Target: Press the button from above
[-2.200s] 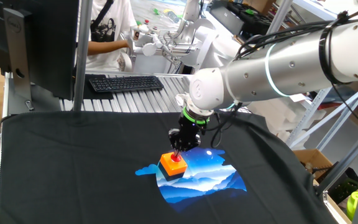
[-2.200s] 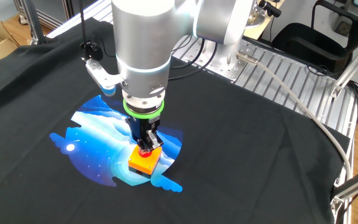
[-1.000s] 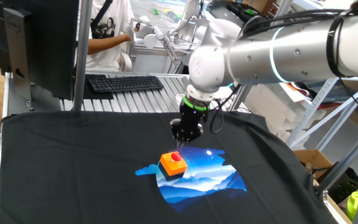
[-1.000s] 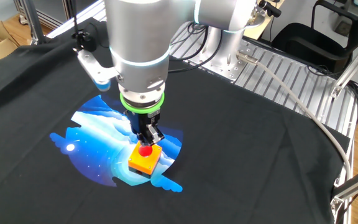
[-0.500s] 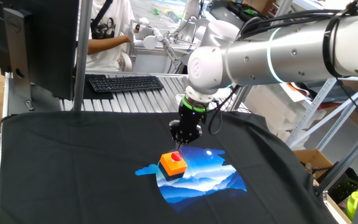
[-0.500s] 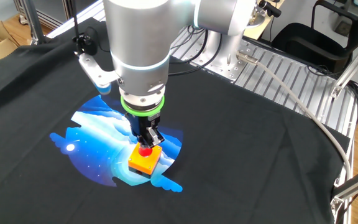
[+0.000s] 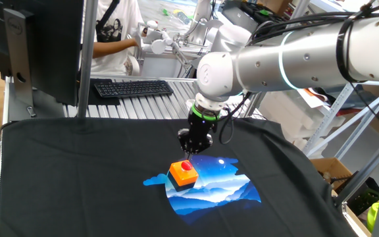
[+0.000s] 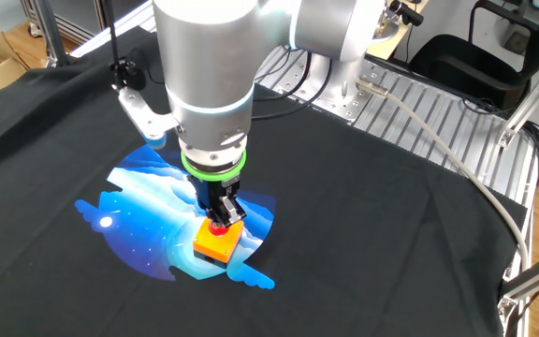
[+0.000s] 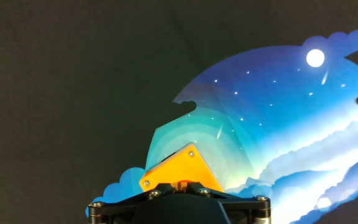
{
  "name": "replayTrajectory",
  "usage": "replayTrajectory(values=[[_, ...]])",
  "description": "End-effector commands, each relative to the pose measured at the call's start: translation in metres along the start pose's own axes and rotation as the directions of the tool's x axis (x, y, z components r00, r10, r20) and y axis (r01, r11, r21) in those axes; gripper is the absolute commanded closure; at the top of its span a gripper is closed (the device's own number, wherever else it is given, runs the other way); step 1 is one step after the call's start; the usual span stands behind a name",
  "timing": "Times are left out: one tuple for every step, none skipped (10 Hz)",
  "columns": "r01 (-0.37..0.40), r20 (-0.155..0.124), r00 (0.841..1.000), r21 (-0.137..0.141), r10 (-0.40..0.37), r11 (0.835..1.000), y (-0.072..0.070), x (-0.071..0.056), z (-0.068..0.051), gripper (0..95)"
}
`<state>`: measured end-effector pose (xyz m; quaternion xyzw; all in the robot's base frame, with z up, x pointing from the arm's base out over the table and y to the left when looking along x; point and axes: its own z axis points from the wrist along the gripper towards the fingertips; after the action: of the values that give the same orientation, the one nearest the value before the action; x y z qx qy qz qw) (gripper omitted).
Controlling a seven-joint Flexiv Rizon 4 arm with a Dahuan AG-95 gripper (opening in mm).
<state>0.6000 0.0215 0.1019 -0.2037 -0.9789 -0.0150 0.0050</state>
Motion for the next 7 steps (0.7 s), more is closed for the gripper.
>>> replayTrajectory(values=[[-0.004, -0.002, 1.0, 0.002, 0.004, 1.0, -0.002, 0.002, 0.001, 95.0], [-0.004, -0.001, 1.0, 0.002, 0.004, 1.0, -0.002, 0.002, 0.004, 95.0], [-0.005, 0.0, 1.0, 0.0, 0.005, 1.0, -0.002, 0.002, 0.006, 95.0], [-0.005, 0.0, 1.0, 0.0, 0.005, 1.0, -0.002, 0.002, 0.008, 95.0], [-0.005, 0.002, 1.0, 0.0, 0.005, 1.0, -0.002, 0.002, 0.009, 95.0], [-0.004, 0.009, 1.0, -0.002, 0.004, 1.0, -0.003, 0.002, 0.012, 95.0], [-0.004, 0.011, 1.0, -0.001, 0.004, 1.0, -0.003, 0.002, 0.015, 95.0]])
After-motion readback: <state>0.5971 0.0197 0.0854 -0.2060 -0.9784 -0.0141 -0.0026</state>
